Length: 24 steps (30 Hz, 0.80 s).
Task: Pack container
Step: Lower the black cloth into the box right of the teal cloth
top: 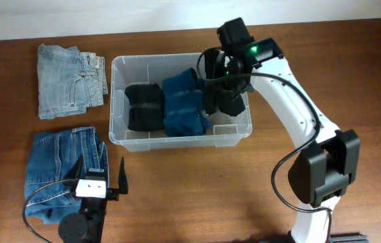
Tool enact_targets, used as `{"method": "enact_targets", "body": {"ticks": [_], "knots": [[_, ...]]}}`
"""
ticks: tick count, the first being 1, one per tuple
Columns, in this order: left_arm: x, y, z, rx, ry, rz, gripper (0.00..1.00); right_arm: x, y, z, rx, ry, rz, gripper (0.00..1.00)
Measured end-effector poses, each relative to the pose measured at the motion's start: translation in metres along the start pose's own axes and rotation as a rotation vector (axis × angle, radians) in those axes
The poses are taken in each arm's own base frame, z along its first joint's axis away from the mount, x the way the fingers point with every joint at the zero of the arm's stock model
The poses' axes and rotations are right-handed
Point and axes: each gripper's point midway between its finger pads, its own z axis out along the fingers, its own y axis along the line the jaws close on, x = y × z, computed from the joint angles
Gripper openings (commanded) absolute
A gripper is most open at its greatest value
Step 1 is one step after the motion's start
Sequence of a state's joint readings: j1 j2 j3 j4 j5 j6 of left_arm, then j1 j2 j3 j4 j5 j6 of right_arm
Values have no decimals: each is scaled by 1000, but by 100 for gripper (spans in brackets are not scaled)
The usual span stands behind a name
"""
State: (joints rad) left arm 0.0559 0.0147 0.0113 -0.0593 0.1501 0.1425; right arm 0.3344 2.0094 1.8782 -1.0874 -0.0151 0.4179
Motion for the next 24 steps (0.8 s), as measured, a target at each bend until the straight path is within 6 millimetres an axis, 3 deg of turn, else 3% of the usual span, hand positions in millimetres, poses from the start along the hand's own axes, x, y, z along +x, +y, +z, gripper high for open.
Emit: {"method": "enact_targets", "body": {"ticks": [10, 13, 19, 24], "knots": [[0, 0, 0, 0, 0, 0, 99, 5, 3, 12, -26, 18, -6, 24], [0, 0, 0, 0, 0, 0, 99, 6, 6, 11, -41, 21, -10, 37], [0, 0, 0, 0, 0, 0, 99, 6, 6, 11, -44, 23, -14, 44], [0, 0, 0, 0, 0, 0, 99, 7, 0, 12, -10, 25, -16, 58]]}}
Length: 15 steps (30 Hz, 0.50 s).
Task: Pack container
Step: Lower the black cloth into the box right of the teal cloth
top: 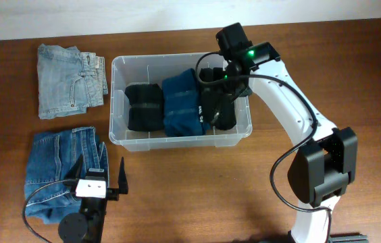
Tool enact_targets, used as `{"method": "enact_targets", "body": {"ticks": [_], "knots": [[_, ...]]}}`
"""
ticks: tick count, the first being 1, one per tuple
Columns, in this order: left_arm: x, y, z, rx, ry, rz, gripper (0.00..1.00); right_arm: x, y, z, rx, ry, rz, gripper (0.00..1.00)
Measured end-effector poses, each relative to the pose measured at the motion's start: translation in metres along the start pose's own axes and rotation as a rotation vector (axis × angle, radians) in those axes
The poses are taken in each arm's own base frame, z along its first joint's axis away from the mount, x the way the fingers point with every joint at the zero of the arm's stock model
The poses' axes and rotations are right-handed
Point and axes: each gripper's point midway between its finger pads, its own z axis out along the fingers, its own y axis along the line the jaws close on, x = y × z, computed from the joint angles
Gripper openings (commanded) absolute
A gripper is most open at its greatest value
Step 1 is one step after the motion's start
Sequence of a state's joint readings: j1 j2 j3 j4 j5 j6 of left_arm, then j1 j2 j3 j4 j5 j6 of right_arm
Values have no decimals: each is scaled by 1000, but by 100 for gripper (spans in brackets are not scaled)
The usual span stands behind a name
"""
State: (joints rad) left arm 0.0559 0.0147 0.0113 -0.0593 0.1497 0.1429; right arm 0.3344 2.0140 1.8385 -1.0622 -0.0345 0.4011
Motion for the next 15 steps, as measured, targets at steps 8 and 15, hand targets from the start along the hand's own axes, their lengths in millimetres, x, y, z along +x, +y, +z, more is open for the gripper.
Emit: {"method": "enact_targets", "body": {"ticks": [8, 15], "knots": [[0, 0, 0, 0, 0, 0, 100, 1, -2, -5, 15, 10, -13, 59], [0, 0, 0, 0, 0, 0, 99, 4, 14, -10, -21, 13, -50, 22]]}}
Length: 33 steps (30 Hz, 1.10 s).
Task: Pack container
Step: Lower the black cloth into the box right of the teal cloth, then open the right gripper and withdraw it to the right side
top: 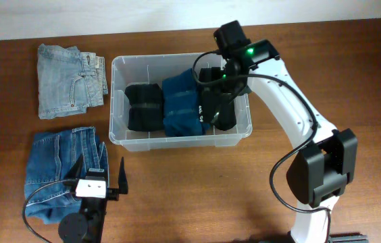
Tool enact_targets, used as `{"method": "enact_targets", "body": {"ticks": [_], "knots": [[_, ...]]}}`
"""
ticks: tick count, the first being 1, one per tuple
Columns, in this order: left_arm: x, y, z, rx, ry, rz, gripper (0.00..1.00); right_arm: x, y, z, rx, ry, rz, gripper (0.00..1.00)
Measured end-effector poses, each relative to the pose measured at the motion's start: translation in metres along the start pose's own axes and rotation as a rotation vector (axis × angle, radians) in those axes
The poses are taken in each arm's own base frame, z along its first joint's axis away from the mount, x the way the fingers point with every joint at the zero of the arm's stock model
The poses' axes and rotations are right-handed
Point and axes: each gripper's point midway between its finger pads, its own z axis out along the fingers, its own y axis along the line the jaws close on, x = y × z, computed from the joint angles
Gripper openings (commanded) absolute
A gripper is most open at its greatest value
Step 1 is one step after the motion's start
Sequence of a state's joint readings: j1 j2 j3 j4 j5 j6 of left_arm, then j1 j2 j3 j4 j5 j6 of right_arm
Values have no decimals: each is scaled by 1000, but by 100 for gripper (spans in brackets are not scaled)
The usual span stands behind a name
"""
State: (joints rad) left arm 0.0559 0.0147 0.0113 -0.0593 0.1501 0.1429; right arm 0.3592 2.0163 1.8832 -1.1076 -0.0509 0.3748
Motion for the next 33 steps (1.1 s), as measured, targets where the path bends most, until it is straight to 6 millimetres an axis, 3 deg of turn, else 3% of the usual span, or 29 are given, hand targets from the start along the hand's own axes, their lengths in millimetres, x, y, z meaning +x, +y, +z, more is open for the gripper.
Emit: {"method": "enact_targets", "body": {"ticks": [4, 13, 21, 24, 26, 27, 28, 29, 33], "knots": [[0, 0, 0, 0, 0, 0, 99, 9, 14, 9, -5, 27, -38, 11], [0, 0, 0, 0, 0, 0, 99, 40, 12, 73, 37, 185, -54, 10], [0, 0, 0, 0, 0, 0, 99, 42, 13, 75, 39, 196, -55, 11], [0, 0, 0, 0, 0, 0, 99, 41, 14, 70, 40, 200, -58, 17], [0, 0, 0, 0, 0, 0, 99, 39, 15, 61, 42, 205, -66, 30], [0, 0, 0, 0, 0, 0, 99, 37, 16, 54, 44, 207, -69, 52], [0, 0, 0, 0, 0, 0, 99, 35, 17, 47, 40, 204, -76, 92], [0, 0, 0, 0, 0, 0, 99, 30, 19, 37, 38, 195, -82, 99], [0, 0, 0, 0, 0, 0, 100, 11, 22, -16, 41, 122, -93, 99]]}}
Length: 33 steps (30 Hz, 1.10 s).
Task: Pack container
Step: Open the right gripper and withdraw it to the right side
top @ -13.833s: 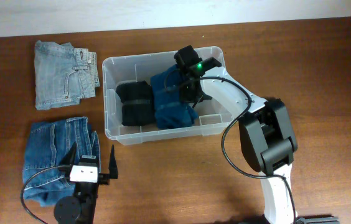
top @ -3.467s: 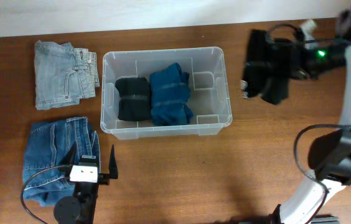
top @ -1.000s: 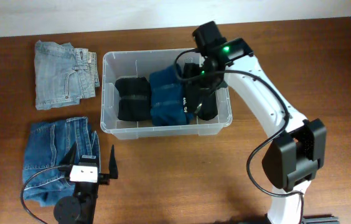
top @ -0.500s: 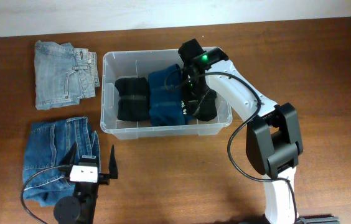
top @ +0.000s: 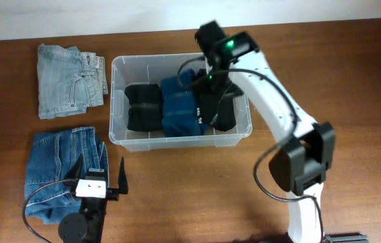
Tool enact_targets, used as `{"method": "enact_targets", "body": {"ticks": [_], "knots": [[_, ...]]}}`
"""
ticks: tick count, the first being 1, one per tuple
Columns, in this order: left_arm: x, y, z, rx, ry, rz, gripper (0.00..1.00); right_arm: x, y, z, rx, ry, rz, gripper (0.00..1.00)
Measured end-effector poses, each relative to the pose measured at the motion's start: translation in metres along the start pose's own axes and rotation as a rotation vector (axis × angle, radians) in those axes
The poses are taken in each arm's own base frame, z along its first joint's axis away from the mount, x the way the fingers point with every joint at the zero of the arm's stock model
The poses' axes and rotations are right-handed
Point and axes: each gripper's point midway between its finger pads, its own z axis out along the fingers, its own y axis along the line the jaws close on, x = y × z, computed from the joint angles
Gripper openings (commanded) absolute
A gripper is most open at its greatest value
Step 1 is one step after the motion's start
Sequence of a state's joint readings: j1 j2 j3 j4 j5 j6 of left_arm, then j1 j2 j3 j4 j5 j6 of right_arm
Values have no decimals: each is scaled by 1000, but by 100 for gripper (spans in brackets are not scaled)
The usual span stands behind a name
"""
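A clear plastic container (top: 117,101) stands at the middle of the table. Side by side in it lie a black roll (top: 143,106), a blue roll (top: 179,106) and a second black roll (top: 221,108) at the right end. My right gripper (top: 200,75) reaches down into the back of the container, at the seam between the blue roll and the right black roll; the wrist hides its fingers. At the front left, my left gripper (top: 100,172) stands open and holds nothing, beside the dark blue jeans.
Folded light-blue jeans (top: 69,79) lie at the back left of the table. Dark blue jeans (top: 59,172) lie at the front left, partly under the left arm. The right arm's white links arch over the table to the container's right.
The right arm has swung left, so its gripper now sits over the seam between the blue roll and the right black roll. The rolls and the left arm have not moved.
First the right gripper held a black garment bunched at the container's right end. By the following moment that garment lay stretched out as a third roll beside the blue one, with the gripper above it. It stayed there, and the gripper now stands further left.
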State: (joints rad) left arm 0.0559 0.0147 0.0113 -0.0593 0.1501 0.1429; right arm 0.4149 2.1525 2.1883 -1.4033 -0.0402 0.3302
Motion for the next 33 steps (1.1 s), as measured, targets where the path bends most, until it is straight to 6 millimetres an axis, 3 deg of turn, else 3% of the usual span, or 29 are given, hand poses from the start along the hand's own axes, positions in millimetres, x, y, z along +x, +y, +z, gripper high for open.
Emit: {"method": "enact_targets", "body": {"ticks": [4, 6, 7, 10, 15, 21, 27, 33], "knots": [[0, 0, 0, 0, 0, 0, 99, -9, -18, -65, 21, -112, 28, 99], [0, 0, 0, 0, 0, 0, 99, -10, -46, -97, 54, -159, 81, 99], [0, 0, 0, 0, 0, 0, 99, -9, -56, -104, 66, -167, 99, 99], [0, 0, 0, 0, 0, 0, 100, 2, -114, -125, 132, -155, 231, 99], [0, 0, 0, 0, 0, 0, 99, 11, -192, -128, 200, -132, 429, 99], [0, 0, 0, 0, 0, 0, 99, 34, -256, -108, 245, -45, 595, 99], [0, 0, 0, 0, 0, 0, 99, 57, -296, -85, 261, 29, 706, 99], [0, 0, 0, 0, 0, 0, 100, 62, -306, -78, 260, 39, 732, 98]]}}
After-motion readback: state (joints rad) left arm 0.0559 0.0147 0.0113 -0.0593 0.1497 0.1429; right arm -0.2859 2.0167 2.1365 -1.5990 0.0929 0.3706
